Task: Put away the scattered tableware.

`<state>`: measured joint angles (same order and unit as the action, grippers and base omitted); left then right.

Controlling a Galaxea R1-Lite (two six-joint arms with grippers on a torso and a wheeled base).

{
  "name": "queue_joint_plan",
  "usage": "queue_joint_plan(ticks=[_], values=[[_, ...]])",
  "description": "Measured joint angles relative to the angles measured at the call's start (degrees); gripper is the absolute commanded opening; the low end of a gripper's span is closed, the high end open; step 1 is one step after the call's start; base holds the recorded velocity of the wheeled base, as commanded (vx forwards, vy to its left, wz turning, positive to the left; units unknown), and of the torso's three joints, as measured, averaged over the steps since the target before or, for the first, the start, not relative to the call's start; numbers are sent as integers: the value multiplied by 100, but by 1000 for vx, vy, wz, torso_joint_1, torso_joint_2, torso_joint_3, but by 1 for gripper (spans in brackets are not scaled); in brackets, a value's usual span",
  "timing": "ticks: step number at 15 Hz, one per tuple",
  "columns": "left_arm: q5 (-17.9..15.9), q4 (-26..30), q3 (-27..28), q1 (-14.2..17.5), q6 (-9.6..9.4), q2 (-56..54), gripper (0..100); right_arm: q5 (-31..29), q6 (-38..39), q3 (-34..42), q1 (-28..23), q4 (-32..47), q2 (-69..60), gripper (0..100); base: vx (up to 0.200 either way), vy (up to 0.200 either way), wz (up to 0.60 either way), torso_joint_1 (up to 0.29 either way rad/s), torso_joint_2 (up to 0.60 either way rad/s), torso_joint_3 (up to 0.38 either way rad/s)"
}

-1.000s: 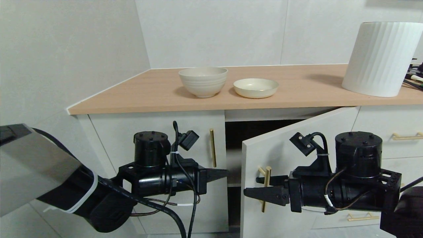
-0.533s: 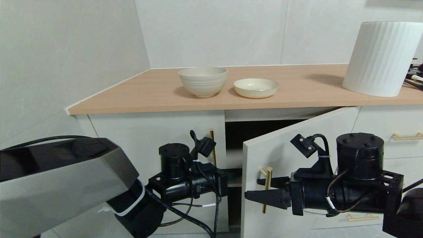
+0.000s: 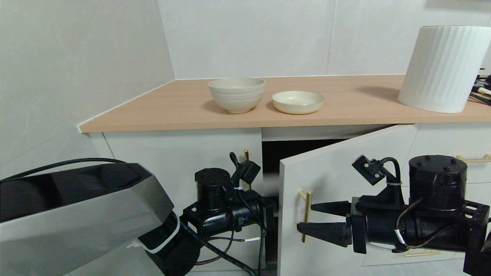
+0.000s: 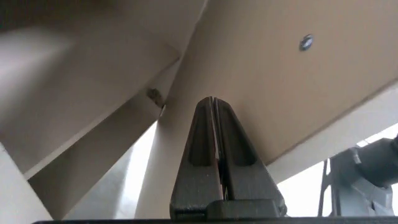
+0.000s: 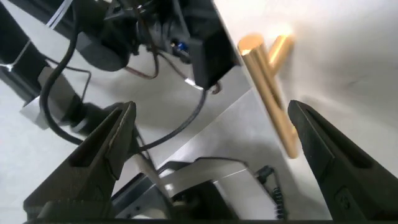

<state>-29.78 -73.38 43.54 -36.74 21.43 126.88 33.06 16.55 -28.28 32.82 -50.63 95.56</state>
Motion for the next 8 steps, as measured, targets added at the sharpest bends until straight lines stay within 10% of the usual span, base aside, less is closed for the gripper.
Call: queue_joint_plan(ticks=[5, 8], values=[[-2, 18, 61, -116, 315, -89, 0, -104, -249, 227, -355, 881, -638, 100, 0, 0, 0, 0, 0, 0], [-7, 246, 72, -132, 315, -271, 0, -1303, -424, 485, -363, 1851, -1351, 100, 0, 0, 0, 0, 0, 0]])
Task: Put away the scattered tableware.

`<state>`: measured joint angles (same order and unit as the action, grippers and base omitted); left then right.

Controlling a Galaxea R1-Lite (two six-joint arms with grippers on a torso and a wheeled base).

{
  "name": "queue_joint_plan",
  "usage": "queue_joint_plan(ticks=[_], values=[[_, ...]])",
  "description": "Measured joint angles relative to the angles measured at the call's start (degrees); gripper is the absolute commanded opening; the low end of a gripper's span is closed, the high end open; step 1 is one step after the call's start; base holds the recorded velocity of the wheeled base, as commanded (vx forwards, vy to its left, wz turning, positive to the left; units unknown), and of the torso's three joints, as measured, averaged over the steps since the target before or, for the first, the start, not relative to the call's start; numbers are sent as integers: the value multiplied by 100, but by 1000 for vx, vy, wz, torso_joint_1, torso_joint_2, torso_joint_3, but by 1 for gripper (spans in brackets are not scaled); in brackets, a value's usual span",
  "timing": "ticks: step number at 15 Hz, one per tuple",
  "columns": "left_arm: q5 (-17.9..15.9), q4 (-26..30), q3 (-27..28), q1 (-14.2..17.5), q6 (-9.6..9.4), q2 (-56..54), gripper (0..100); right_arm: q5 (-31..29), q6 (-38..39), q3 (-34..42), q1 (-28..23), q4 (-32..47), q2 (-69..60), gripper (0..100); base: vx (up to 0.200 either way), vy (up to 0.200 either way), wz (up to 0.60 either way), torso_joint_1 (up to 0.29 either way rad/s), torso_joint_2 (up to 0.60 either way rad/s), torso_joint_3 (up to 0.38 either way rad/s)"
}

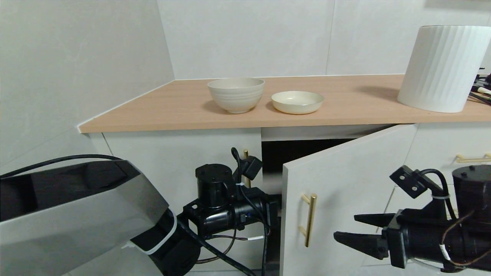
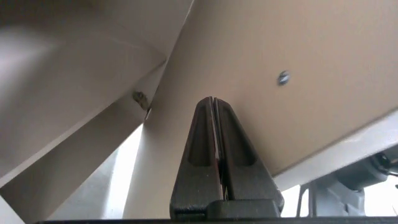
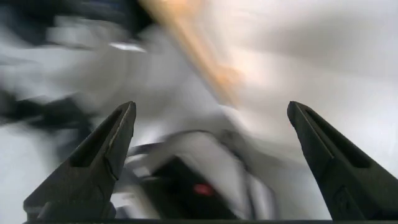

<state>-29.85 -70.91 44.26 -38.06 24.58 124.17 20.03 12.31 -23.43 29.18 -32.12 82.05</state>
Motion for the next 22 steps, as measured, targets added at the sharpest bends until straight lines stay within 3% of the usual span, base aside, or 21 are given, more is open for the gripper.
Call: queue_joint_plan(ticks=[5, 12, 17, 22], values=[[-2, 279, 9, -138, 0, -251, 0, -172, -50, 664, 232, 541, -1219, 100, 0, 0, 0, 0, 0, 0], [0, 506, 155, -207, 2, -286, 0, -107, -55, 758, 518, 914, -1996, 100, -171, 0, 0, 0, 4, 6], [187, 1048, 785, -204, 2, -121, 0, -107, -63, 756, 566, 950, -2118, 100, 0, 0, 0, 0, 0, 0], [550, 1357, 1342, -273, 2, 39, 0, -106, -63, 756, 571, 946, -2128, 100, -160, 0, 0, 6, 1, 1]])
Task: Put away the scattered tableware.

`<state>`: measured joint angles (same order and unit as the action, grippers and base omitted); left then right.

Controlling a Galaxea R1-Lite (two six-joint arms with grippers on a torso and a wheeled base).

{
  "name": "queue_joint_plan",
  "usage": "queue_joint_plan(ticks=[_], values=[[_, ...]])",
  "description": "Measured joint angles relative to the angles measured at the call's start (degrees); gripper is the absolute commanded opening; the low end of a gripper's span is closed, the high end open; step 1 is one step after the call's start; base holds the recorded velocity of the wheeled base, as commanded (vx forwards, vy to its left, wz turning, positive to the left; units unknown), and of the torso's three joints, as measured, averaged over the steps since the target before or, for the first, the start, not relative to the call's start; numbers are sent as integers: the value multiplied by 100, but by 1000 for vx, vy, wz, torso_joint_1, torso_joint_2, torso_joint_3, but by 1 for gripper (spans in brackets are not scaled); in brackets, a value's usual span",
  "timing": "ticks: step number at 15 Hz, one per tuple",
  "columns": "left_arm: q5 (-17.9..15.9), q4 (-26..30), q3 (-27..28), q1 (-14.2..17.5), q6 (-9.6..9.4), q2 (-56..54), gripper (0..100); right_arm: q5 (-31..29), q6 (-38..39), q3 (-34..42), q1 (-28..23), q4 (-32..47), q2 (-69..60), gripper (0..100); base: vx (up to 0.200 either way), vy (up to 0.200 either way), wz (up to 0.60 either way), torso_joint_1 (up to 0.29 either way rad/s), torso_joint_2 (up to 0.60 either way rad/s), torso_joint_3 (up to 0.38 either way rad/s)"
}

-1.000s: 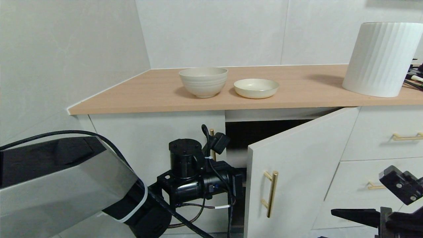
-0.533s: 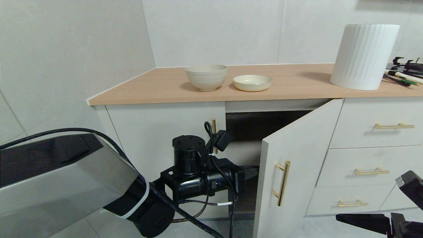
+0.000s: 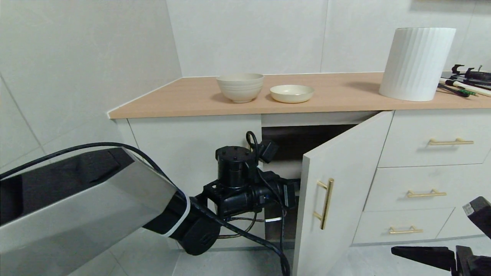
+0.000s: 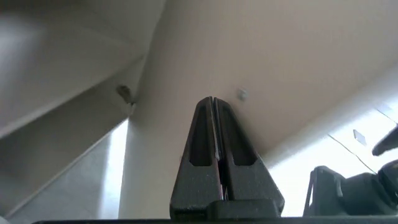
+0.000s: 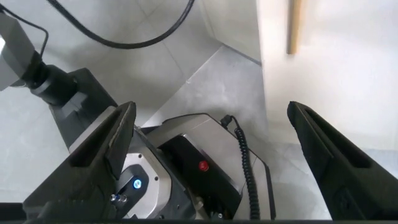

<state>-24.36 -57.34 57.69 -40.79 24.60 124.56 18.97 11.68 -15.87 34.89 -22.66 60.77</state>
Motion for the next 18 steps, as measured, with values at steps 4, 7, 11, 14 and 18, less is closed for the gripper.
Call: queue_joint_plan(ticks=[4, 7, 11, 14, 18], values=[[30, 485, 350, -80, -2, 35, 0, 2, -7, -2, 9, 0, -29, 100, 0, 0, 0, 0, 0, 0], [417, 841, 808, -234, -17, 154, 0, 0, -7, -2, 66, 6, -88, 100, 0, 0, 0, 0, 0, 0], [1185, 1195, 1207, -607, -38, 283, 0, 2, -11, -6, 96, 9, -168, 100, 0, 0, 0, 0, 0, 0], [1574, 1367, 1403, -1152, -55, 239, 0, 251, -13, 26, 279, 112, -455, 100, 0, 0, 0, 0, 0, 0], [920, 1189, 1334, -1736, -62, -185, 0, 911, -16, -33, 631, 747, -1309, 100, 0, 0, 0, 0, 0, 0]])
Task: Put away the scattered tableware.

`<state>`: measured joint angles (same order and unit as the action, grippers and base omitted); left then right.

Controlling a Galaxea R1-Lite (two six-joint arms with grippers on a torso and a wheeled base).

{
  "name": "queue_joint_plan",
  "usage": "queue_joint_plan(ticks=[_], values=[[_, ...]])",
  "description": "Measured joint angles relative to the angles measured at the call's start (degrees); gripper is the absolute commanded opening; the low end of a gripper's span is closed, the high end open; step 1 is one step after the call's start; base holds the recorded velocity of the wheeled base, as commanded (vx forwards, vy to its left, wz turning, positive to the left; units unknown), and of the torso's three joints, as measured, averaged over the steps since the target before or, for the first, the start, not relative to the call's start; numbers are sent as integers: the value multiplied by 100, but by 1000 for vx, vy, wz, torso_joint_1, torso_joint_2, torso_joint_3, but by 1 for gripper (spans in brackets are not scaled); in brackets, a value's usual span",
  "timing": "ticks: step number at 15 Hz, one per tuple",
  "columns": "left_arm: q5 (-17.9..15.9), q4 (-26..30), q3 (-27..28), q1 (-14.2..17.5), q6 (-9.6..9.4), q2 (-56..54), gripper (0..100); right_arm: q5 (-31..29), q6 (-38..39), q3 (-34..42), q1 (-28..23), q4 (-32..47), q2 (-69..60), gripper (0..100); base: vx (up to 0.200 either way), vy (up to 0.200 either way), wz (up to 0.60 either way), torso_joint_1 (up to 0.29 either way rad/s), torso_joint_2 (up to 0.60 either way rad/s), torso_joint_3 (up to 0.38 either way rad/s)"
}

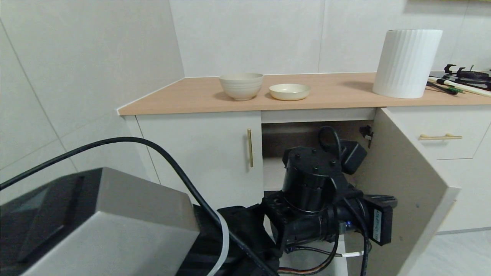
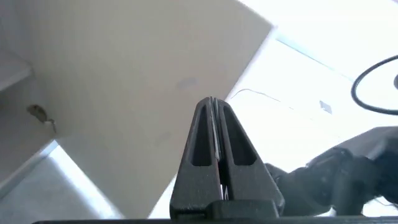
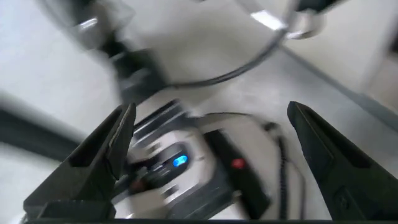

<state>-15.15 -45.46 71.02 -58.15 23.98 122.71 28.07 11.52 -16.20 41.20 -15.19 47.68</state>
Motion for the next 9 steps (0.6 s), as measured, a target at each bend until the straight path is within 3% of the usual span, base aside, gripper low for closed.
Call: queue_joint_plan(ticks=[2, 6, 7, 9], values=[[-37, -126, -295, 182, 0, -240, 0, 6, 2, -66, 33, 28, -173, 100, 0, 0, 0, 0, 0, 0], [13, -139, -1170, 1006, -72, -1003, 0, -462, 20, -279, -107, 35, 66, 100, 0, 0, 0, 0, 0, 0], [18, -82, -1460, 1240, -187, -1290, 0, -750, 20, -372, -190, 35, 232, 100, 0, 0, 0, 0, 0, 0], [65, 235, -2103, 1793, -624, -2035, 0, -1473, 16, -642, -282, 61, 621, 100, 0, 0, 0, 0, 0, 0]])
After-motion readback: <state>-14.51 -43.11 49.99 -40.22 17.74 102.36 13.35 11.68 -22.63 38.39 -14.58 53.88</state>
